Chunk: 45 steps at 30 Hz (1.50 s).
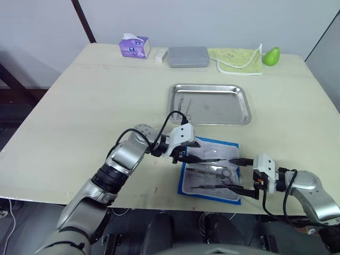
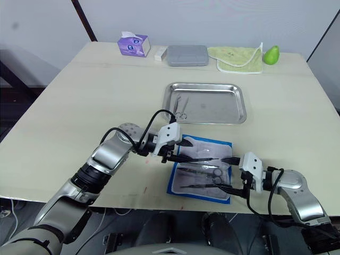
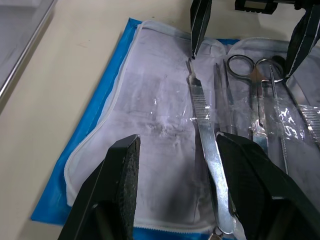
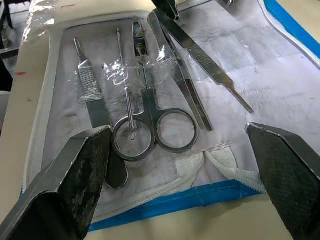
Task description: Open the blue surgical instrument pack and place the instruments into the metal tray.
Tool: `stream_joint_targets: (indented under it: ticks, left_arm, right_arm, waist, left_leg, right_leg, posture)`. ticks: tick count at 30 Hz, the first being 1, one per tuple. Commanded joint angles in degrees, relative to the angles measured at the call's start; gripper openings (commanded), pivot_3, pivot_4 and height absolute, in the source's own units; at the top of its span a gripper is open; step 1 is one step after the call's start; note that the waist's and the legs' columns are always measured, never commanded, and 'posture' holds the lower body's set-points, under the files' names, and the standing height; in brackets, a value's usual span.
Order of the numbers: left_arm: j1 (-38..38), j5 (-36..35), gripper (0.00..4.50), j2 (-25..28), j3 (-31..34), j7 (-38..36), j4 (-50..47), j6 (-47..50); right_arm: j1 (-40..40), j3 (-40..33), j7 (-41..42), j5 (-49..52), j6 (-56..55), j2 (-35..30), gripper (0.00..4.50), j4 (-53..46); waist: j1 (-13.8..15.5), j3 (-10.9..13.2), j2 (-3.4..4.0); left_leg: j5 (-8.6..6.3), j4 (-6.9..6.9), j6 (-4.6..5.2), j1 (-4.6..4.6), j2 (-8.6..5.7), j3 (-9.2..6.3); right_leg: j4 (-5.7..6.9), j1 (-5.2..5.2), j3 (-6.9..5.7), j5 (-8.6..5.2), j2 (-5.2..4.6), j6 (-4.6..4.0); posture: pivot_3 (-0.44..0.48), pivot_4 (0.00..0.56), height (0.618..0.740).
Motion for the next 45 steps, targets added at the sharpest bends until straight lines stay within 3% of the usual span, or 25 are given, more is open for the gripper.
stream_joint_targets:
  ticks: [1, 20, 35, 36, 39, 40, 42, 45]
  left_arm:
    - [-0.5, 0.1, 2.6, 0.0, -0.1, -0.8, -2.1, -0.3]
    - [-0.5, 6.6, 2.6, -0.1, -2.9, -0.1, 0.1, -4.3]
    - [-0.1, 7.7, 2.6, -2.1, -3.7, -2.3, 2.1, -6.6]
    - [0.0, 8.0, 2.0, -2.1, -3.9, -2.5, 2.4, -6.9]
    - [0.0, 8.9, 1.16, -2.1, -4.5, -3.1, 3.3, -7.5]
    - [0.0, 9.1, 0.58, -2.0, -4.5, -3.0, 3.3, -7.6]
    - [0.2, 10.0, 0.09, -2.1, -4.2, -1.8, 3.8, -12.3]
    - [0.4, 10.2, 0.09, -2.0, -3.6, -1.5, 3.9, -15.0]
  right_arm:
    - [2.6, 1.8, -0.3, -1.8, 3.2, -0.2, 4.5, 2.7]
    - [2.5, 2.0, -0.5, -1.9, 3.2, -0.3, 4.5, 2.9]
    - [2.4, 2.6, -1.1, -2.1, 3.6, 0.0, 4.5, 2.7]
    - [2.4, 2.6, -1.1, -2.1, 3.6, 0.1, 4.5, 2.7]
    - [2.4, 2.9, -1.4, -2.1, 3.7, 0.1, 4.5, 2.5]
    - [2.4, 3.0, -1.4, -2.1, 3.8, 0.1, 4.5, 2.5]
    - [2.4, 3.2, -1.6, -2.1, 3.9, 0.1, 4.5, 2.4]
    - [2.4, 3.5, -1.8, -2.3, 4.1, 0.2, 4.5, 2.4]
  waist:
    - [0.0, 0.0, 0.0]
    - [0.0, 0.0, 0.01]
    - [0.0, 0.0, 0.02]
    - [0.0, 0.0, 0.02]
    - [0.0, -0.1, 0.03]
    - [0.0, -0.1, 0.02]
    - [0.0, -0.1, 0.02]
    - [0.0, -0.1, 0.02]
  left_leg:
    - [0.0, 0.0, 0.0, 0.0, 0.0, 0.0]
    - [0.0, 0.01, 0.0, 0.0, 0.0, 0.0]
    - [0.0, 0.02, 0.0, 0.01, 0.0, 0.01]
    - [0.0, 0.02, 0.0, 0.01, 0.0, 0.01]
    - [0.0, 0.02, 0.0, 0.03, 0.0, 0.01]
    - [0.0, 0.02, 0.0, 0.05, 0.0, 0.01]
    - [0.0, 0.02, 0.0, 0.06, 0.0, 0.01]
    - [0.0, 0.02, 0.01, 0.1, 0.0, 0.01]
  right_leg:
    - [0.0, 0.0, 0.0, 0.0, 0.0, 0.0]
    - [0.01, 0.01, 0.0, 0.01, 0.0, 0.0]
    - [0.02, 0.02, 0.0, 0.01, 0.0, 0.0]
    - [0.02, 0.02, 0.0, 0.01, 0.0, 0.01]
    - [0.04, 0.02, 0.01, 0.01, 0.01, 0.0]
    - [0.07, 0.02, 0.01, 0.01, 0.02, 0.0]
    - [0.09, 0.02, 0.02, 0.01, 0.02, 0.0]
    - [0.12, 0.03, 0.04, 0.01, 0.03, -0.01]
  posture:
    - [0.0, 0.15, 0.738]
    - [0.0, 0.15, 0.738]
    - [0.0, 0.15, 0.738]
    - [0.0, 0.15, 0.738]
    - [0.0, 0.15, 0.738]
    - [0.0, 0.15, 0.738]
    - [0.0, 0.15, 0.738]
    - [0.0, 0.15, 0.738]
